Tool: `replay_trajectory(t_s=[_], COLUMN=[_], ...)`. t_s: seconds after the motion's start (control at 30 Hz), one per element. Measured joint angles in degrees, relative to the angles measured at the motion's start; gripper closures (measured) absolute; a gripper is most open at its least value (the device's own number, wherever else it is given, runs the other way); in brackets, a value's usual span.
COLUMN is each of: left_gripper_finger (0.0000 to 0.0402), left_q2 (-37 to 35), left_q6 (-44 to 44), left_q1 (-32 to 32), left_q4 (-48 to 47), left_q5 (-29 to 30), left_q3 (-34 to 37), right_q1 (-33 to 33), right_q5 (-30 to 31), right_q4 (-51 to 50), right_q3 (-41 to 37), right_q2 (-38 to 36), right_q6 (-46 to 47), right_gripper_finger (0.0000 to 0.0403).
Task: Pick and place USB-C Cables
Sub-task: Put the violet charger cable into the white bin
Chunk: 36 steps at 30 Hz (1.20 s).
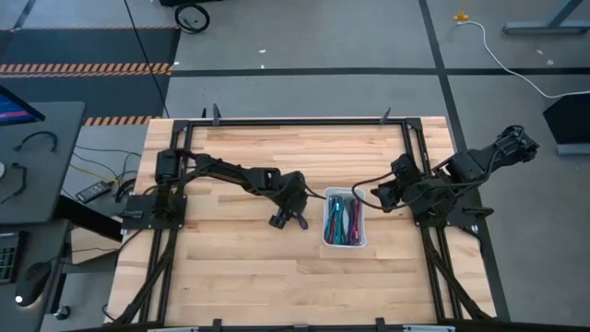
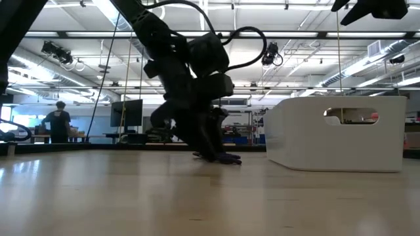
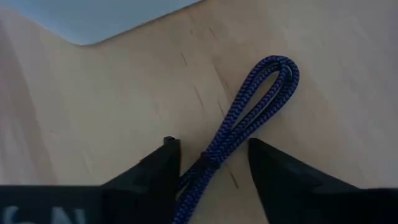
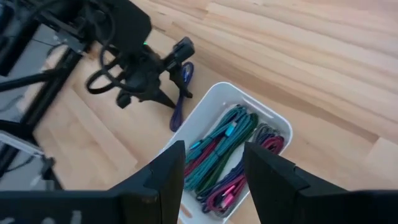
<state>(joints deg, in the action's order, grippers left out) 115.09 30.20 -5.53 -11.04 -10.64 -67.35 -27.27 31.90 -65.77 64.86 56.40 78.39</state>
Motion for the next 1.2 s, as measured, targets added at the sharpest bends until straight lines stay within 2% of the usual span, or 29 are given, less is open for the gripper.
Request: replay_trajectory(t_s=[0.17, 0.33, 0.47, 0.63, 0.73, 0.87, 0.93, 1.0, 1.1, 1.2], left_gripper_finger=[0.0284, 0.0377, 0.0379, 0.0381, 0.0381, 0.0379, 0.0378, 0.0381, 0.0381, 0.0378], left_q2=[0.11, -0.55, -3.68, -13.13, -18.2, -21.4, -21.32, -20.87, -19.77, -18.22], left_q6=[-5.63, -17.86, -27.35, -33.82, -44.27, -60.16, -68.9, -77.31, -86.55, -90.84], left_q1=[-0.45, -0.54, -1.54, -4.66, -7.1, -8.65, -8.64, -7.59, -4.57, -0.34], left_q4=[-2.07, -4.27, -9.1, -14.94, -12.02, -0.76, 6.39, 14.75, 23.43, 29.1], left_q5=[-2.54, -4.08, -6.84, -8.93, -10.58, -9.78, -8.3, -4.42, 6.16, 19.08], left_q3=[0.0, 0.05, 0.52, -0.05, -0.04, -0.15, -0.13, -0.15, -0.17, -0.2], right_q1=[-1.37, -2.56, -3.89, -4.66, -4.64, -3.93, -3.11, -2.02, -0.26, 1.47], right_q5=[0.09, 0.59, 2.43, 2.75, 3.64, 6.86, 8.52, 9.62, 10.83, 12.26], right_q4=[0.67, 1.95, 2.03, -0.82, -6.2, -12.65, -15.4, -17.1, -18.61, -19.22], right_q3=[0.0, 0.0, 0.0, 0.0, 0.01, -0.69, -0.81, -0.81, -0.81, -0.81], right_q2=[-2.12, -4.87, -6.35, -7.05, -6.93, -6.88, -6.79, -6.73, -6.71, -6.73], right_q6=[1.2, 1.47, 1.13, 0.2, 1.53, 4.02, 5.61, 5.8, 3.06, -2.69], right_gripper_finger=[0.0235, 0.0236, 0.0236, 0.0236, 0.0236, 0.0236, 0.0236, 0.0236, 0.0236, 0.0236])
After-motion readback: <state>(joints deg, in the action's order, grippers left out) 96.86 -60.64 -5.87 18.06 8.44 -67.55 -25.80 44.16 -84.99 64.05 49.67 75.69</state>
